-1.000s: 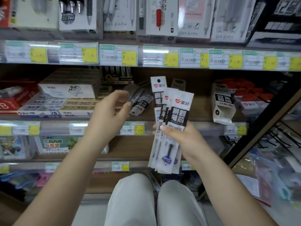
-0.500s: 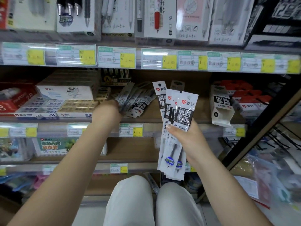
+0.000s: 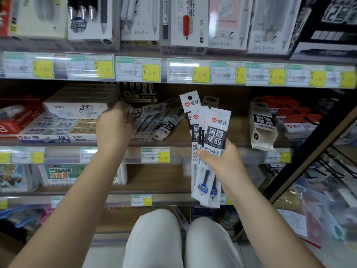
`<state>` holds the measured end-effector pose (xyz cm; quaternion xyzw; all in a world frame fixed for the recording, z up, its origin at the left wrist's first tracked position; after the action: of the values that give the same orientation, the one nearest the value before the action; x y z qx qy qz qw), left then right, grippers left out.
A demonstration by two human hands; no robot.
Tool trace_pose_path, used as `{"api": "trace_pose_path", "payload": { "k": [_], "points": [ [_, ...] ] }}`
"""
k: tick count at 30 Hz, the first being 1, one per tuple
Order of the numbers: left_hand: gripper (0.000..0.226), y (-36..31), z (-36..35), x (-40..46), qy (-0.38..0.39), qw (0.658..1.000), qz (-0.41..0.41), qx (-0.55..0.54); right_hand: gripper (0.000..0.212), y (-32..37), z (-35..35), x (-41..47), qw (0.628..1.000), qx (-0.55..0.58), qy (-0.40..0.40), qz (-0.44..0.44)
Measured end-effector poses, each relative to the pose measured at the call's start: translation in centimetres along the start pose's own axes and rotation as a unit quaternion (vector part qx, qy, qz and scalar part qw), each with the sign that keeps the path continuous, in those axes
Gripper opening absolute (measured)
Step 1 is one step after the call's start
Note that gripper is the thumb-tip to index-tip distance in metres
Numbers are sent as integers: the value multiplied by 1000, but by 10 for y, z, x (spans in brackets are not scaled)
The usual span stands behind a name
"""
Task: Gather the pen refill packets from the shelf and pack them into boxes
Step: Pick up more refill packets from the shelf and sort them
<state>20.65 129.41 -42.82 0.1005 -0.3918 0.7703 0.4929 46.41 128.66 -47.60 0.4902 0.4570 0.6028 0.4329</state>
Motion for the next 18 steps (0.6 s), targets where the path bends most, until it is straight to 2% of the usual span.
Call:
{"api": "trace_pose_path", "payload": {
  "k": [3, 6, 8, 10, 14, 18],
  "points": [
    [17, -5, 18, -10, 7, 993, 11, -118, 29, 14, 0, 1, 998, -20, -2, 55],
    [14, -18, 41, -23, -2, 982, -30, -185, 34, 28, 1, 0, 993, -34, -24, 115],
    [23, -26, 55, -30, 17, 971, -55, -232, 38, 40, 1, -1, 983, -55, -39, 173],
    [31, -36, 65, -37, 54, 956, -70, -281, 42, 53, -4, -3, 973, -74, -17, 219],
    [24, -56, 66, -48, 144, 904, -44, -400, 41, 59, -17, -3, 969, -112, 56, 214],
    [5, -67, 54, -54, 202, 868, -6, -454, 36, 55, -18, -2, 973, -122, 38, 190]
  ]
}}
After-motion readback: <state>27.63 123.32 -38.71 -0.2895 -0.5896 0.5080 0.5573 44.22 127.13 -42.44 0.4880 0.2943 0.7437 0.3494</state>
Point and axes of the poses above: each hand's wrist, its own x-axis towards the middle knuckle, its own z-axis out of the back of the hand, y = z × x, the point moved 7 cm from there along x, towards the middle knuckle, and after that the axes turned 7 degrees about z, right-handed, at the moved point
